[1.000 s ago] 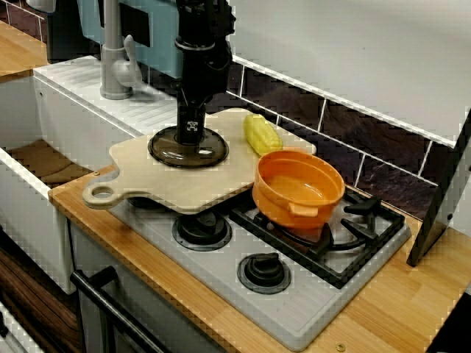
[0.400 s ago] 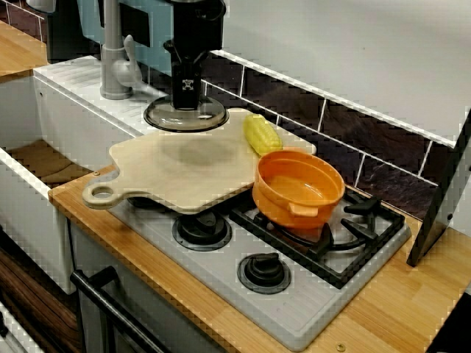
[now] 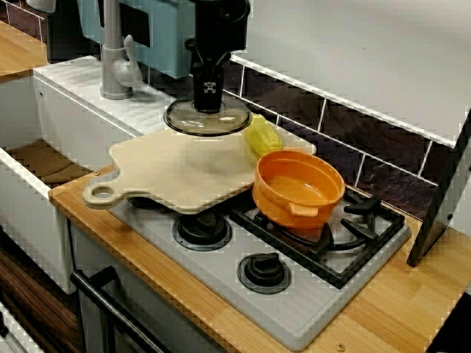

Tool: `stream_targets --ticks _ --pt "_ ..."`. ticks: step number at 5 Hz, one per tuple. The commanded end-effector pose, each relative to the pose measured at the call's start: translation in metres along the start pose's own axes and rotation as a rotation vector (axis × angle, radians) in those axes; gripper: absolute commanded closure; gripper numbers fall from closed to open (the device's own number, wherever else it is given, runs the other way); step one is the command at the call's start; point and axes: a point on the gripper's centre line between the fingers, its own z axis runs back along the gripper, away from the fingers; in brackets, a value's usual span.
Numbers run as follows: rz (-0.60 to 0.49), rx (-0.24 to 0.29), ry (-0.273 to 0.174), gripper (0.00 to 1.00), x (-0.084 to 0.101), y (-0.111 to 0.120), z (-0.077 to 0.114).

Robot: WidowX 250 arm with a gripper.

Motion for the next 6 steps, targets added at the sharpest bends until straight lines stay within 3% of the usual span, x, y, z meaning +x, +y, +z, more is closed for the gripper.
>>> stream_targets --ticks 1,2,4,6 --pt "0.031 0.064 -0.077 1.00 0.023 -0.023 0.026" --pt "0.054 0.078 -0.094 1.00 0.034 -0.033 0.028" --pt "0.061 0.108 -0.082 1.00 0.063 -0.053 0.019" --pt "0.074 0.101 -0.083 1.00 0.088 -0.050 0.018"
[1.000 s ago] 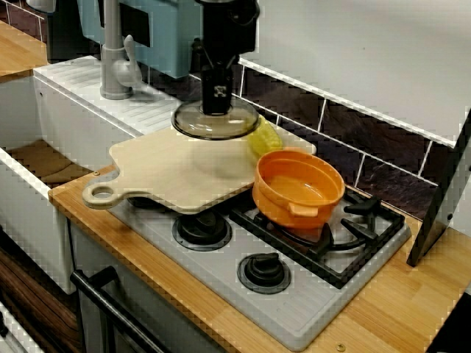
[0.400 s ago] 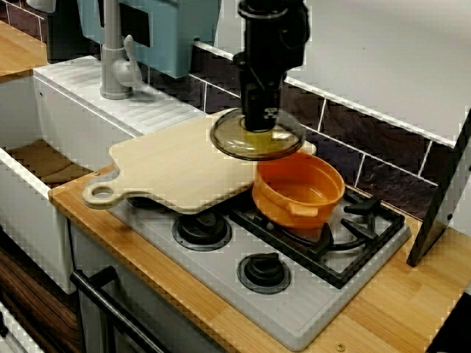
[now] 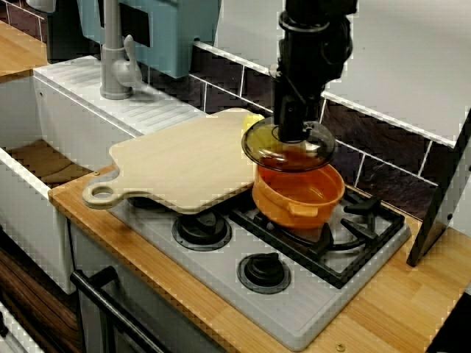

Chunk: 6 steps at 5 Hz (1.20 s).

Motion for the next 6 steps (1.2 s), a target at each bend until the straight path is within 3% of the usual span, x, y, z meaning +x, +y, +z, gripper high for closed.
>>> stream_targets --ticks 1,6 --pt "0.019 0.018 -0.054 1.00 0.019 0.009 0.014" --pt "-0.017 0.022 -0.014 1.00 0.012 -0.004 -0.004"
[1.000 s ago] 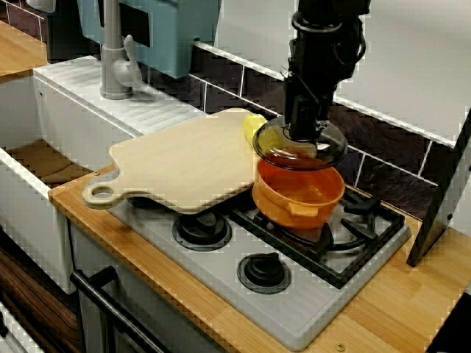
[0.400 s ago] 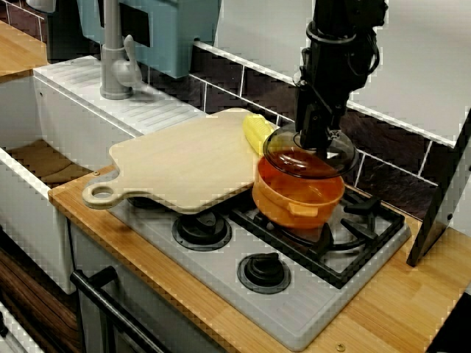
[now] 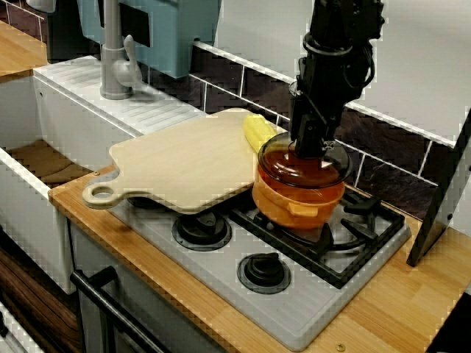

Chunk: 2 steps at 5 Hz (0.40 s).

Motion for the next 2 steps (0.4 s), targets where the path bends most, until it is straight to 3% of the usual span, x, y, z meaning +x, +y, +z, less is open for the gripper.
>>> stream_targets --ticks 1,2 --pt "-0.013 0.014 -0.031 1.00 -0.0044 0.0004 0.0118" --pt "-0.016 0.010 -0.034 1.00 -0.0060 -0.0007 0.0149"
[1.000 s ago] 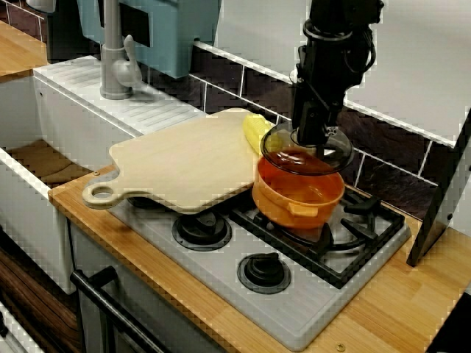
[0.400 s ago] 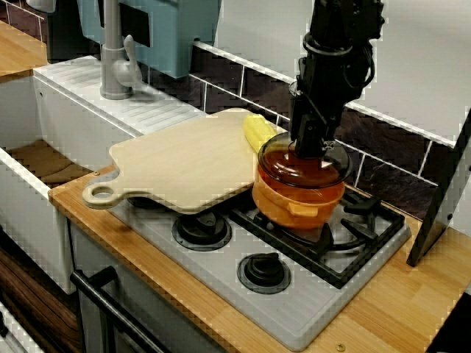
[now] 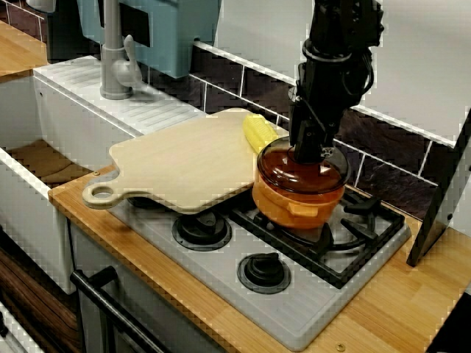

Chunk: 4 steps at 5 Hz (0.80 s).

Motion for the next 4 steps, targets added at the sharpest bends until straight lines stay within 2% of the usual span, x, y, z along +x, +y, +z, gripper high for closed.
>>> stream_targets --ticks 1,2,3,4 --pt "-0.007 0.013 -0.041 1.00 -0.0052 0.0032 0.0181" --pt "0.003 0.019 -0.029 1.00 -0.0051 0.0033 0.0157" --pt "0.004 -0.001 -0.022 0.00 -0.0051 0.0055 0.0150" --pt "0.015 0.000 -0.025 0.00 -0.0060 0.0087 0.0159"
